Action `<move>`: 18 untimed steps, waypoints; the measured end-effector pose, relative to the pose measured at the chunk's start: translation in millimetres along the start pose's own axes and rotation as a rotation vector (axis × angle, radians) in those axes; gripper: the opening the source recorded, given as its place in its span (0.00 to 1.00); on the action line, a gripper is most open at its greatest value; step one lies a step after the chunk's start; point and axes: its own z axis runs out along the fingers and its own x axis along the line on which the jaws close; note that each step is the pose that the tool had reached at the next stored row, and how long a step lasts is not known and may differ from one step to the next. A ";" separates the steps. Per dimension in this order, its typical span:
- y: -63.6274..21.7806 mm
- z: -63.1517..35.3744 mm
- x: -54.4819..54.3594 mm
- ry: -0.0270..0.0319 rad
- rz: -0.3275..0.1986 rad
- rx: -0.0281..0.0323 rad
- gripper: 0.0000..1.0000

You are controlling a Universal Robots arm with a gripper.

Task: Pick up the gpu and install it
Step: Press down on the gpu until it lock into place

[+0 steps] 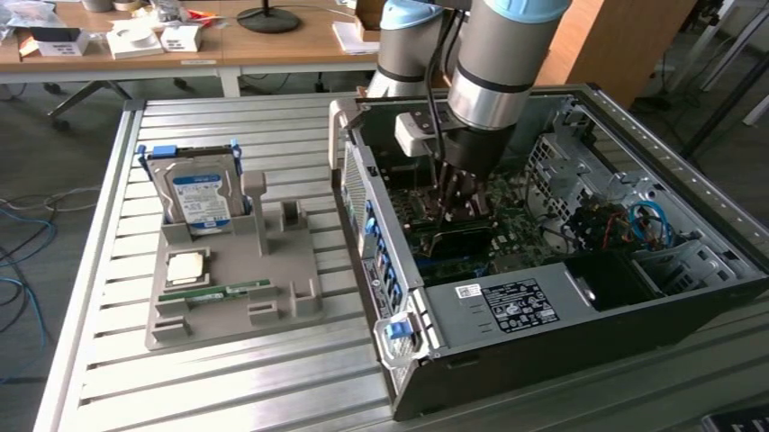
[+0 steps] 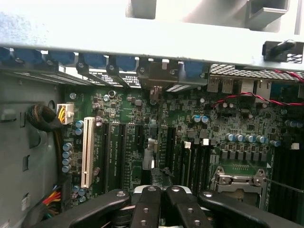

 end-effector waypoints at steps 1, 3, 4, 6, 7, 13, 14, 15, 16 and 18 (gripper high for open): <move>0.0 0.0 0.0 0.0002 0.000 -0.0002 0.11; 0.0 1.2 0.0 -0.0001 0.000 0.0000 0.11; 0.0 2.8 0.0 -0.0001 0.000 0.0000 0.11; 0.0 4.1 0.1 0.0001 0.000 -0.0001 0.11; 0.0 4.1 0.1 0.0000 0.000 -0.0001 0.11; 0.1 5.7 0.1 0.0001 0.000 -0.0001 0.11; 0.1 5.7 0.1 0.0002 0.000 -0.0001 0.11; 0.1 5.7 0.1 0.0001 0.000 -0.0001 0.11; 0.1 5.8 0.1 0.0002 0.000 -0.0001 0.11; 0.1 6.3 0.1 0.0001 0.000 -0.0001 0.11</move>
